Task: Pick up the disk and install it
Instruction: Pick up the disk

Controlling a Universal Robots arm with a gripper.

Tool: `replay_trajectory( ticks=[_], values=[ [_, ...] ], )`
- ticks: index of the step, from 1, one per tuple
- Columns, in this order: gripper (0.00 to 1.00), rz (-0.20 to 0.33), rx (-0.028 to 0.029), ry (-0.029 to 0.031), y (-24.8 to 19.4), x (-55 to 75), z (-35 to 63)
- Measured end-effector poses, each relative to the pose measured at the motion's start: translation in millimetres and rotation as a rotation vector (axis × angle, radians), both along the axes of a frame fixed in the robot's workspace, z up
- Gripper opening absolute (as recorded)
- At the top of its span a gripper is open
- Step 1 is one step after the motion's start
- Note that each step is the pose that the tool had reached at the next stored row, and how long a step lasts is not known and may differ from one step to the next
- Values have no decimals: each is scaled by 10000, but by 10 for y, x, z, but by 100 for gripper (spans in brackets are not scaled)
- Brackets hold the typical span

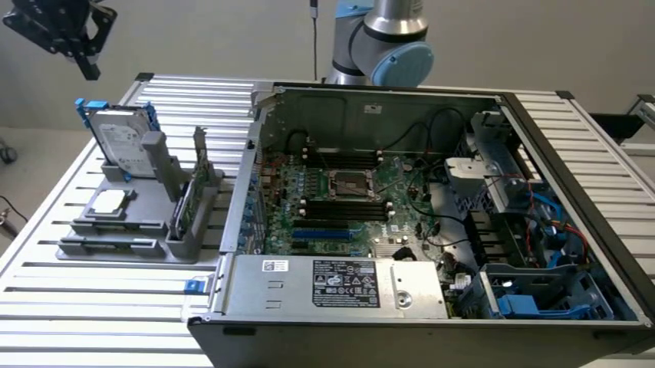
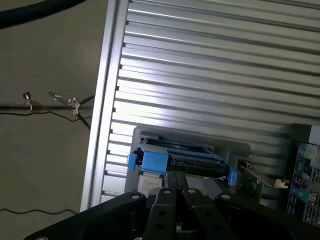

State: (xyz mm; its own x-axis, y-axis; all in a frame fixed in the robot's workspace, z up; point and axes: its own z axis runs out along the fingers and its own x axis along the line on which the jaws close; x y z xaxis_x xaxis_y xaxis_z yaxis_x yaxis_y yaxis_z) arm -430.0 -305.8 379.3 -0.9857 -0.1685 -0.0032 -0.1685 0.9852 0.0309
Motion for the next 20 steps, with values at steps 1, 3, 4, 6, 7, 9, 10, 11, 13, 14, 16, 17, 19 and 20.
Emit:
replay_trajectory(
  ticks=[1,3,4,6,7,9,10,11,13,14,16,17,19,20],
  values=[
    [11,179,0,0,0,0,0],
    [11,539,0,-1,0,0,-1],
    [11,719,0,0,0,0,-1],
    [11,1090,1,-1,0,0,-1],
    [11,1270,0,0,0,0,-1],
    [11,1630,0,0,0,0,-1],
    [11,1808,0,0,0,0,-1],
    [11,1989,0,0,0,0,-1],
    [11,2365,0,0,0,0,-1],
    [11,2535,0,0,0,0,-1],
    [11,2911,0,0,0,0,-1],
    [11,3090,0,0,0,0,-1],
    [11,3456,0,0,0,0,-2],
    [11,3635,1,0,0,0,-3]
  ],
)
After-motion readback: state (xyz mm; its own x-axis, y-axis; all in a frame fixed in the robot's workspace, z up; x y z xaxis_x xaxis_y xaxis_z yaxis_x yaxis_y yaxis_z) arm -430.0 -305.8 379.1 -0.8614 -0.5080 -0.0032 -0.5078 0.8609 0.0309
